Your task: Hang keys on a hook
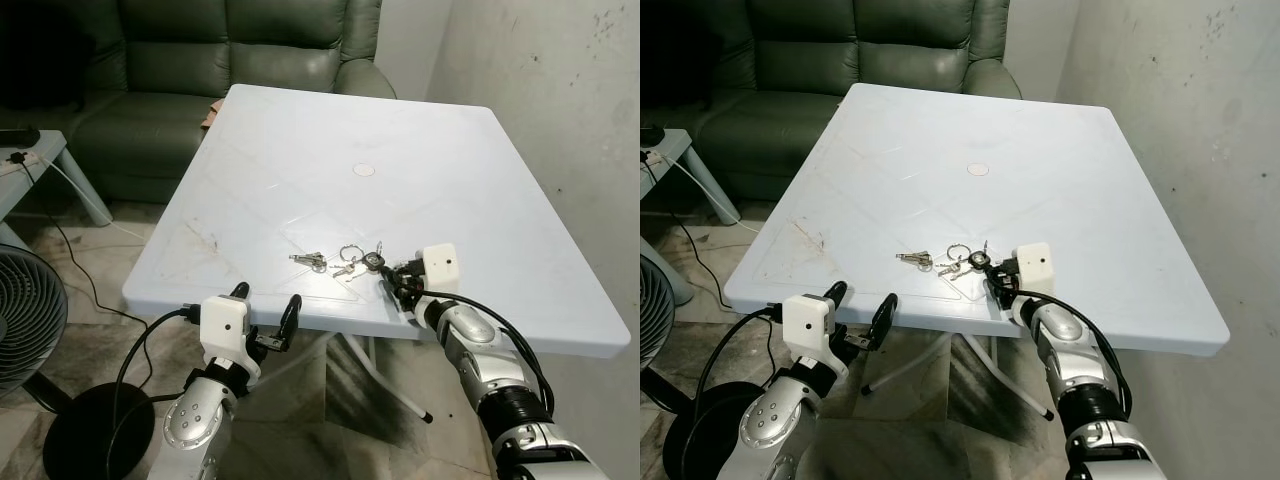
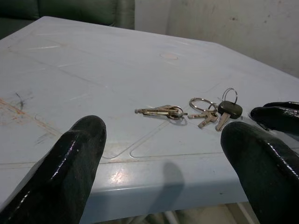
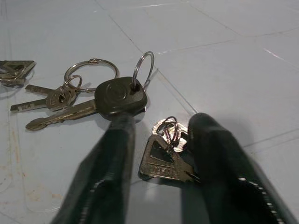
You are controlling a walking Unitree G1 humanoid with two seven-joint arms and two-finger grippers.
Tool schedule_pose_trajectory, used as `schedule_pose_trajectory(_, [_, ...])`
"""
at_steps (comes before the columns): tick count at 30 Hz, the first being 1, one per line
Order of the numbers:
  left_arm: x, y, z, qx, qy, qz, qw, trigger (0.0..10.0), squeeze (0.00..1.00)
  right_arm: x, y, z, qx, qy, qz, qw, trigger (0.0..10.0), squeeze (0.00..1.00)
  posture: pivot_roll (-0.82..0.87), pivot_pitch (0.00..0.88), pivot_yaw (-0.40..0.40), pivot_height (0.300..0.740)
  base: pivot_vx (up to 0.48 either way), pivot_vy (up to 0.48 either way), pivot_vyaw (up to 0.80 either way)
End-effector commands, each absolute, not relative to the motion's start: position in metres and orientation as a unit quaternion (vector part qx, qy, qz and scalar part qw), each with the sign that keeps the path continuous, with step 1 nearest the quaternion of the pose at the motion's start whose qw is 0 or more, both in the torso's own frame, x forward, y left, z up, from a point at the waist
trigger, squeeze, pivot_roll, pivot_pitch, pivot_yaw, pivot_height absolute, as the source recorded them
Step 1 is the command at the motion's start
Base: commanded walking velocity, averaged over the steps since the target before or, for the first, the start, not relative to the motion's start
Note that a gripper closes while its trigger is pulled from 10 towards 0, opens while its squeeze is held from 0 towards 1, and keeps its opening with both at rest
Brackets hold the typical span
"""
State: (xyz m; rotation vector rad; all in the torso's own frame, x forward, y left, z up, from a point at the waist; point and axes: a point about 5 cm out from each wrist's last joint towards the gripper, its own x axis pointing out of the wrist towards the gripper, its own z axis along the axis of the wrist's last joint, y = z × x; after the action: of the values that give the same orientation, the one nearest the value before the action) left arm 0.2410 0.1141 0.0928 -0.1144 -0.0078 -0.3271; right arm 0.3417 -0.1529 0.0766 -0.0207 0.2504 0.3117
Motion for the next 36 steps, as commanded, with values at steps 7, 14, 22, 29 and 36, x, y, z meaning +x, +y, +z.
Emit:
schedule_pose_trajectory(7, [0.24,0.115,0.095,-0.052,-0.005,-0.16,0.986,10.0,0.0,0.342,-0.161,0.079,-0.019,0.126,0.163,0.978,10.0,0.0,0.04,0.056,-0.057,0.732,0.0,0.0,0.0])
schedule_pose_trajectory(14, [0.241,0.115,0.095,-0.051,-0.005,-0.159,0.986,10.0,0.0,0.341,-0.166,0.079,-0.026,0.13,0.165,0.977,10.0,0.0,0.03,0.059,-0.055,0.732,0.0,0.0,0.0])
schedule_pose_trajectory(22, [0.241,0.114,0.096,-0.051,-0.005,-0.159,0.986,10.0,0.0,0.341,-0.167,0.079,-0.026,0.132,0.169,0.976,9.0,0.0,0.03,0.064,-0.056,0.732,0.0,0.0,0.0])
schedule_pose_trajectory(29, [0.243,0.114,0.096,-0.052,-0.006,-0.156,0.986,10.0,0.0,0.34,-0.165,0.079,-0.026,0.133,0.175,0.975,2.4,0.0,0.03,0.064,-0.057,0.732,0.0,0.0,0.0])
schedule_pose_trajectory(36, [0.243,0.114,0.097,-0.052,-0.007,-0.155,0.986,10.0,0.0,0.342,-0.165,0.081,-0.026,0.131,0.17,0.976,1.3,0.0,0.03,0.063,-0.059,0.732,0.0,0.0,0.0])
